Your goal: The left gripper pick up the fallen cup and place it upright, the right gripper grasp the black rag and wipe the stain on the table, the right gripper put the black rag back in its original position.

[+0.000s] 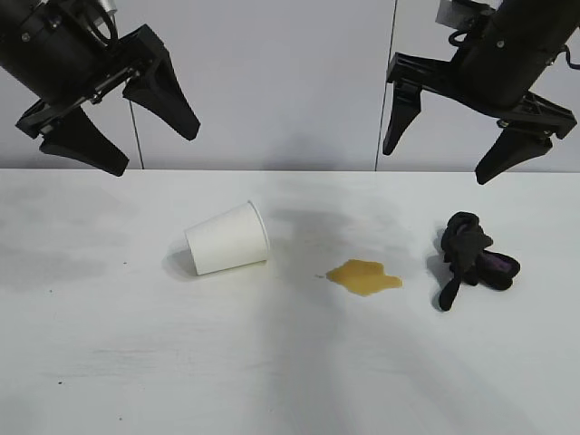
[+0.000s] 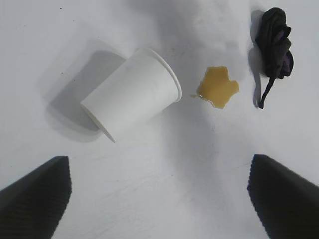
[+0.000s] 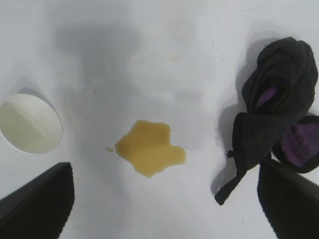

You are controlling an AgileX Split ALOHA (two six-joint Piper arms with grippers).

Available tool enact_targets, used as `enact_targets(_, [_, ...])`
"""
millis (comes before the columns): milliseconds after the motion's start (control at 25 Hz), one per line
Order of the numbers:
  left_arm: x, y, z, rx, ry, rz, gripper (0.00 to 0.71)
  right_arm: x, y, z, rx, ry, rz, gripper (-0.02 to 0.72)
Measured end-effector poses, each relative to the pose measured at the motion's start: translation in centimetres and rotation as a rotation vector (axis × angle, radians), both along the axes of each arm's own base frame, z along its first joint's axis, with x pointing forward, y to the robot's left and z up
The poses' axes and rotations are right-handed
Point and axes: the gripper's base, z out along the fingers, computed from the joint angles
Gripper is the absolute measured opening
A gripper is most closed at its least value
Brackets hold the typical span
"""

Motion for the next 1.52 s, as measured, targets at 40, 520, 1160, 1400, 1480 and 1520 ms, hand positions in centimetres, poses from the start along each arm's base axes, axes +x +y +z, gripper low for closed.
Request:
enact_targets(40, [0.0, 0.0, 0.0, 0.000, 0.000, 0.000, 0.694, 0.0, 0.0, 0.0, 0.000, 0.000, 0.000, 0.694])
enact_targets(520, [0.0, 0.0, 0.0, 0.000, 0.000, 0.000, 0.694, -0.1, 0.0, 0.0, -0.002, 0.013, 0.002, 0.694])
enact_targets(1160, [0.2, 0.1, 0.0, 0.022, -0.036, -0.009, 0.694, -0.2, 0.0, -0.1, -0.002, 0.019, 0.003, 0.694])
enact_targets(1400, [-0.2, -1.6, -0.2, 0.128, -0.224, -0.277, 0.694, -0.4, 0.0, -0.2, -0.019, 0.038, 0.040, 0.694])
enact_targets(1480, [-0.4, -3.2, -0.5, 0.195, -0.310, -0.375, 0.694, -0.4, 0.0, -0.2, -0.021, 0.043, 0.043, 0.694])
enact_targets(1520, [-0.3, -4.1, -0.6, 0.227, -0.343, -0.410, 0.694, -0.5, 0.0, -0.2, -0.021, 0.046, 0.043, 0.694])
